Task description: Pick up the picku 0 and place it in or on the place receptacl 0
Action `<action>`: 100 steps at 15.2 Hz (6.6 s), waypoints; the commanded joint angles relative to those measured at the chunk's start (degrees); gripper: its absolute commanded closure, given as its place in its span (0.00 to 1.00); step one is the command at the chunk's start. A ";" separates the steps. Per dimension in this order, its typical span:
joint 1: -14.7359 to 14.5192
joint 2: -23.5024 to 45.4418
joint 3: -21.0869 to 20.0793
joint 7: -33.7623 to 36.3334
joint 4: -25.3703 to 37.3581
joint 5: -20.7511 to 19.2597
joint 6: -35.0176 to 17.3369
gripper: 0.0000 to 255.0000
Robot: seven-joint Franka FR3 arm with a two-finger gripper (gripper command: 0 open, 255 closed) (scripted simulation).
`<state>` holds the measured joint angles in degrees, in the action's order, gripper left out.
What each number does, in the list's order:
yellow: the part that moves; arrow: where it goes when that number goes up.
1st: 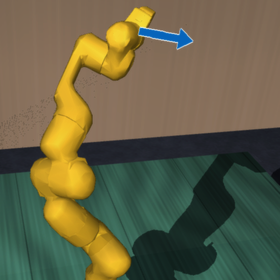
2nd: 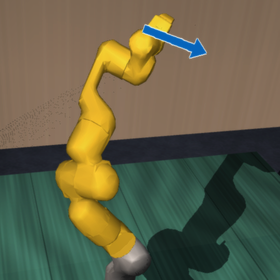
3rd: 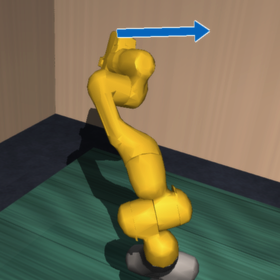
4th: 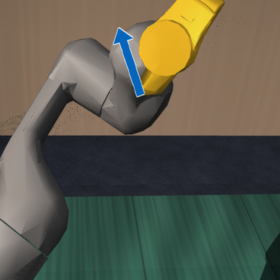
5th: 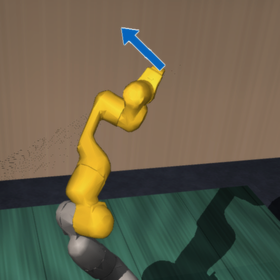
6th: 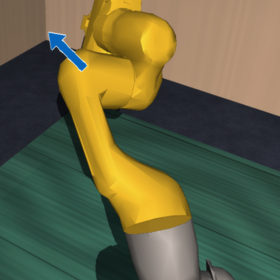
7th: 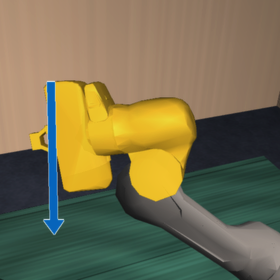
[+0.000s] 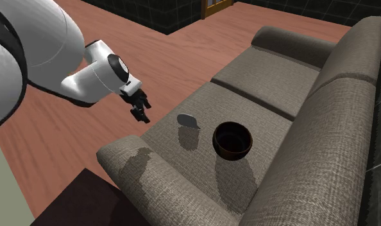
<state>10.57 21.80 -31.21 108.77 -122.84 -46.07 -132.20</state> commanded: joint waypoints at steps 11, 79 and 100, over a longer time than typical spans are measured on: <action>-9.66 22.86 12.08 17.44 27.18 -10.14 9.18 0.00; 3.66 0.48 9.70 -0.74 16.28 -1.20 10.08 1.00; 12.78 0.99 15.78 -5.69 10.13 -6.28 -3.01 1.00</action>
<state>23.40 22.36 -15.65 102.53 -112.55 -51.79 -134.73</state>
